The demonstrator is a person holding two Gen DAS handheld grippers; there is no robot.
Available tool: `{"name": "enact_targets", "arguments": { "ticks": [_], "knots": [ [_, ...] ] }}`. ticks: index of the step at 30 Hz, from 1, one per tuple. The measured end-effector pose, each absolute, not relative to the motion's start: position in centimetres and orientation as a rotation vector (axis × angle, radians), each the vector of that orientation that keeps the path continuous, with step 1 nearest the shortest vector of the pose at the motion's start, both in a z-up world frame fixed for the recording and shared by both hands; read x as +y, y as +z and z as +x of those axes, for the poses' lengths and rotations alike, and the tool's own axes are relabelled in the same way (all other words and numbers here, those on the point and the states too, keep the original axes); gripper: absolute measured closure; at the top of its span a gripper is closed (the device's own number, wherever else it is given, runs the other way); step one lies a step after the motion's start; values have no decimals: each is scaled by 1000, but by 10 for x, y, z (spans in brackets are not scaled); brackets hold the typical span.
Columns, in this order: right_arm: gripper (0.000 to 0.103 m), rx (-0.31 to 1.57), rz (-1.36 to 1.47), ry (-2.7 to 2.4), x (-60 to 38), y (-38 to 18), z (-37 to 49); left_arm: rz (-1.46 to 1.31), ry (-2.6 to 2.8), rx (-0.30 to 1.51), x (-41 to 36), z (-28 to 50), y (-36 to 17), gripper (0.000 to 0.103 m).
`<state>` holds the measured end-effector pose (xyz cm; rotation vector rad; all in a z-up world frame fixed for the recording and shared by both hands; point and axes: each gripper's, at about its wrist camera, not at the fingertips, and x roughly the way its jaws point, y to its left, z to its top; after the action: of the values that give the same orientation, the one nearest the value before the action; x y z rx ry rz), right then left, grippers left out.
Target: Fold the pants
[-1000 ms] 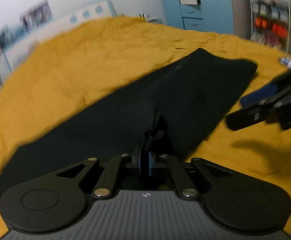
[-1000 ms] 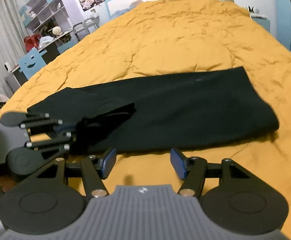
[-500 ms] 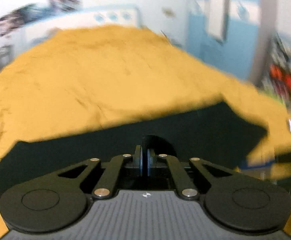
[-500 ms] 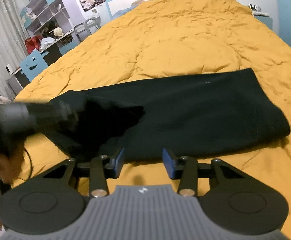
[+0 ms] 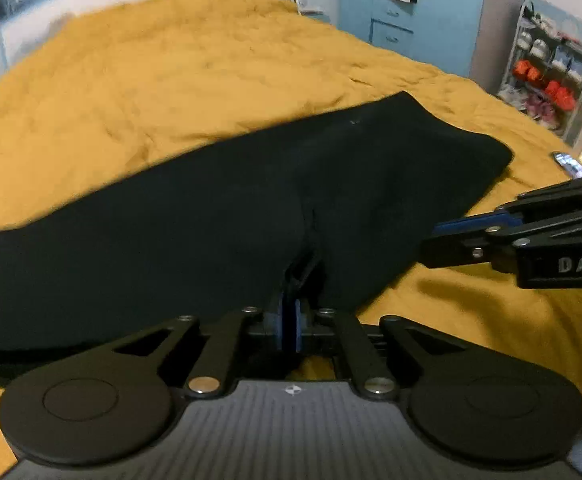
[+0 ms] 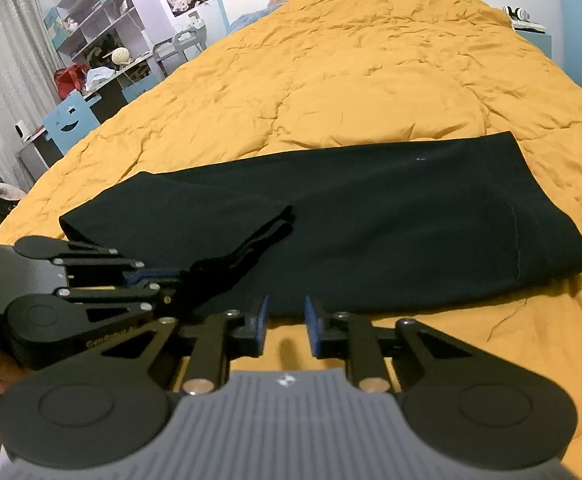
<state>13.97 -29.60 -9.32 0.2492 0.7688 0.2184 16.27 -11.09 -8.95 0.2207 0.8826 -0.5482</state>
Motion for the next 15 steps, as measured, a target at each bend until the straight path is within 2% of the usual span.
{"name": "enact_targets", "arguments": {
  "ticks": [4,11,15],
  "knots": [
    [88,766,265,235,-292,-93,144,125,-664,977,-108,171,-91,92],
    [85,756,319,264,-289,-91,160,0,-642,909,-81,170,-62,92],
    [85,753,296,289,-278,-89,168,179,-601,857,-87,173,-60,92]
  ]
}}
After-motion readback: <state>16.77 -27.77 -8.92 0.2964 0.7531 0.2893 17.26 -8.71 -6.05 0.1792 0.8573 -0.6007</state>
